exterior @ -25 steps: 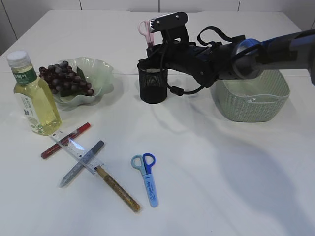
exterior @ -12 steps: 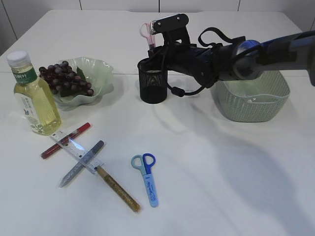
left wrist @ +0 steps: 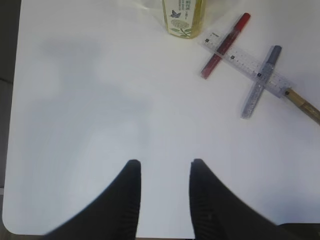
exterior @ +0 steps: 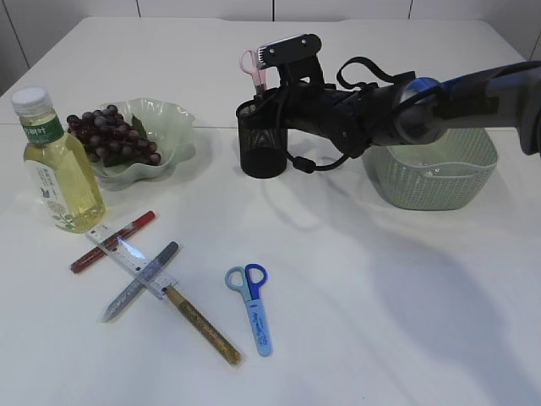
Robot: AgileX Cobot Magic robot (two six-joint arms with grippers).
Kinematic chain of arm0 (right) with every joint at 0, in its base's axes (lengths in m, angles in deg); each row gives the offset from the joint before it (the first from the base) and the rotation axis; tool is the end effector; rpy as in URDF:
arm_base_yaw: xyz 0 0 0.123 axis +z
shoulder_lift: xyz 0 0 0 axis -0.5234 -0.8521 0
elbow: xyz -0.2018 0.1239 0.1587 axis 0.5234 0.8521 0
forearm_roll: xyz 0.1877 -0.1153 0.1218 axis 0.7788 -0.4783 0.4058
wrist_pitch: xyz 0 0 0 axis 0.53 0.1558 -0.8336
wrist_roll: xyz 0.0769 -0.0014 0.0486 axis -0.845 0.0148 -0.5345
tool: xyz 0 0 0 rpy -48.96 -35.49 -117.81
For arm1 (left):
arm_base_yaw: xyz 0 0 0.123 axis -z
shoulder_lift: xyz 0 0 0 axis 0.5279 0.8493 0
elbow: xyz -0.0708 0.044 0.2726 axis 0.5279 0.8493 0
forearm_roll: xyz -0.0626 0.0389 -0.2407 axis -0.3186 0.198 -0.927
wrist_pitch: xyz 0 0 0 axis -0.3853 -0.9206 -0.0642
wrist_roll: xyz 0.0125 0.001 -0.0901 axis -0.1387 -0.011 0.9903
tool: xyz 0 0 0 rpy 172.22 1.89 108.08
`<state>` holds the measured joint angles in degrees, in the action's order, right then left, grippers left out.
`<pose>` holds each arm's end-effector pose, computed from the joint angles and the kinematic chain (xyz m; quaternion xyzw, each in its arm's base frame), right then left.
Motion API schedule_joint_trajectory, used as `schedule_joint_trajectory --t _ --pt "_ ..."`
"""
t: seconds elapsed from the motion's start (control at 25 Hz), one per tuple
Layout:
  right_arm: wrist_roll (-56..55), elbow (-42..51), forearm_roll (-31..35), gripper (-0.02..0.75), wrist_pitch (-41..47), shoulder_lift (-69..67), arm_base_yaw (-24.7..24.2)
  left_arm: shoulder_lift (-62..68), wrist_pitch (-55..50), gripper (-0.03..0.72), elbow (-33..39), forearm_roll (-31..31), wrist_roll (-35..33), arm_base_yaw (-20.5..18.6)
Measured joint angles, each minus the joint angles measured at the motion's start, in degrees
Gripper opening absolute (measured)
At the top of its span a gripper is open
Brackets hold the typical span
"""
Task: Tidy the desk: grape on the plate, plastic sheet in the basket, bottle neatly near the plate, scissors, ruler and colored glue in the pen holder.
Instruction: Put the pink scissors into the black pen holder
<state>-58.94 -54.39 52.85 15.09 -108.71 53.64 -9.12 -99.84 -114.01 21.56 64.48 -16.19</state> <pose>0.4989 0.2073 0.1608 -0.2140 0.7784 0.0998 0.5817 0.1602 -0.0269 0.3718 0.0074 0.9607 0.0283 0.2762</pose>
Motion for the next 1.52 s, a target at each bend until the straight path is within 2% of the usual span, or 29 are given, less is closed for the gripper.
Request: schedule_joint_trajectory --t 0.72,0.88,1.24,1.4,1.52 --pt "0.0 -0.26 0.0 0.252 0.22 0.0 0.0 0.0 0.13 0.242 0.0 0.0 0.0 0.0" --pt "-1.35 -0.49 0.0 0.254 2.79 0.0 0.0 0.0 0.35 0.242 0.0 0.0 0.0 0.0" --pt "-4.92 -5.04 0.88 0.257 19.77 5.12 0.38 0.0 1.16 0.242 0.0 0.83 0.0 0.0" --pt "-5.16 -8.46 5.26 0.256 34.62 8.78 1.28 0.0 1.27 0.242 0.0 1.13 0.0 0.0" --pt "-5.16 -12.17 7.56 0.256 49.56 10.51 2.1 0.0 1.27 0.242 0.0 1.21 0.0 0.0"
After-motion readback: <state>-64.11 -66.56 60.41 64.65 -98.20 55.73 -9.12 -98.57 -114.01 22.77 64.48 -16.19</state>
